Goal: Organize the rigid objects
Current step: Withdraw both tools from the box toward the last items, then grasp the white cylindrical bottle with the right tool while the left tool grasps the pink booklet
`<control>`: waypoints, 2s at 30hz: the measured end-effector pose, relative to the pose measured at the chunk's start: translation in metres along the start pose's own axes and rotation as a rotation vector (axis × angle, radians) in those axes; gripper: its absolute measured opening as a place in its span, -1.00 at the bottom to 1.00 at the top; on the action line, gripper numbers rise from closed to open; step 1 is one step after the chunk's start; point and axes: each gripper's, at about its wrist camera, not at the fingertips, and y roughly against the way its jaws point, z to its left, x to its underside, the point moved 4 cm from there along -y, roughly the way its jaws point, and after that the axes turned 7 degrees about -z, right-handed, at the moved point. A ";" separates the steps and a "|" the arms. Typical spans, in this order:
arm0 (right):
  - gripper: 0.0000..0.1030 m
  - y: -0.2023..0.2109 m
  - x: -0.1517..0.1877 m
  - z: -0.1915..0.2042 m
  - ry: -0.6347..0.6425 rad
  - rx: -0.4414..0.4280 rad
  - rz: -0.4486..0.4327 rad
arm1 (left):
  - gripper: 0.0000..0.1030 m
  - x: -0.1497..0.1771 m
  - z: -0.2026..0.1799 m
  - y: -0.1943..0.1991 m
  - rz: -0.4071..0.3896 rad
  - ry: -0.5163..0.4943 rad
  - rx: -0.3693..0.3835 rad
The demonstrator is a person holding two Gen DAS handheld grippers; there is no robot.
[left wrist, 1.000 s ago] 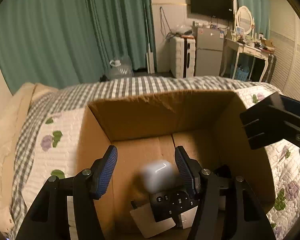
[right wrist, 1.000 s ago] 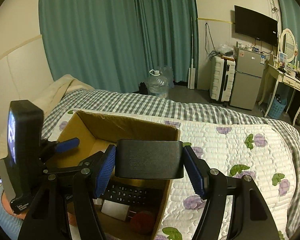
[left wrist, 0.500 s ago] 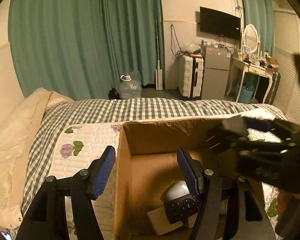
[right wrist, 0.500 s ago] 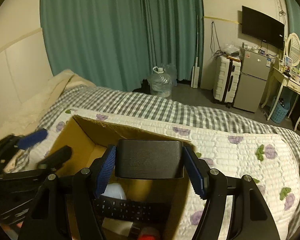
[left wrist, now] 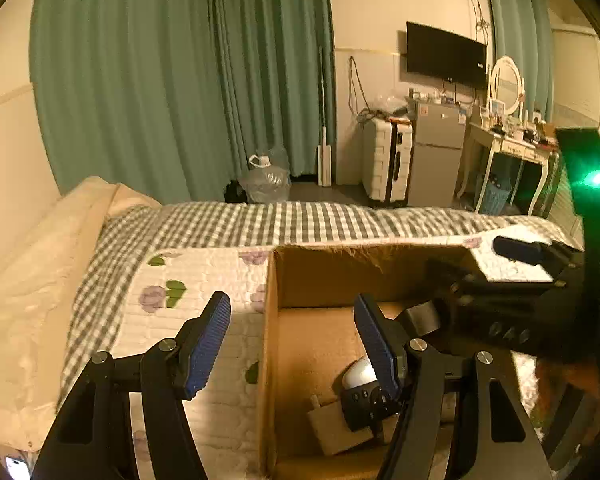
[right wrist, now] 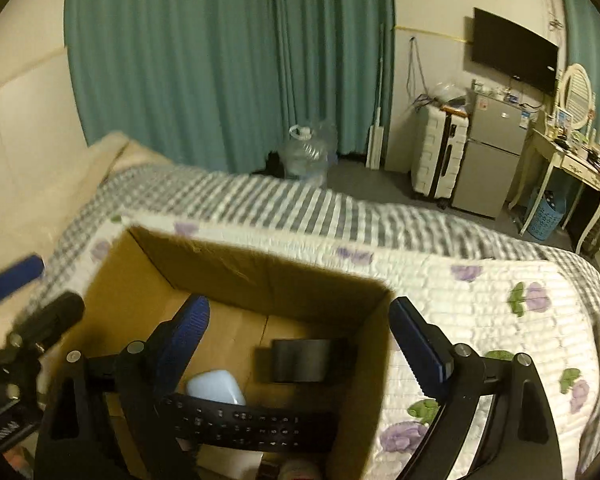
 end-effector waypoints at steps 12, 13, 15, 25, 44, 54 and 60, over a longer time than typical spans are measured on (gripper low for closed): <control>0.78 0.129 -0.010 0.014 0.069 0.084 -0.051 | 0.37 0.008 0.011 0.090 -0.041 -0.032 0.006; 0.78 0.139 -0.006 0.017 0.079 0.091 -0.055 | 0.37 0.011 0.011 0.094 -0.041 -0.028 0.010; 0.79 0.153 0.004 0.021 0.089 0.099 -0.051 | 0.37 0.018 0.013 0.101 -0.036 -0.018 0.020; 0.82 0.139 0.081 0.017 0.002 0.107 0.084 | 0.38 0.064 0.022 0.093 0.021 0.049 -0.003; 0.60 0.027 0.190 -0.007 -0.234 0.098 0.370 | 0.38 0.133 0.022 0.029 0.224 0.022 -0.026; 0.21 0.060 0.171 -0.030 -0.228 0.118 0.218 | 0.38 0.155 0.009 0.006 0.340 0.006 0.022; 0.20 0.099 0.149 -0.041 -0.182 0.133 0.114 | 0.38 0.160 -0.005 -0.008 0.359 0.013 0.033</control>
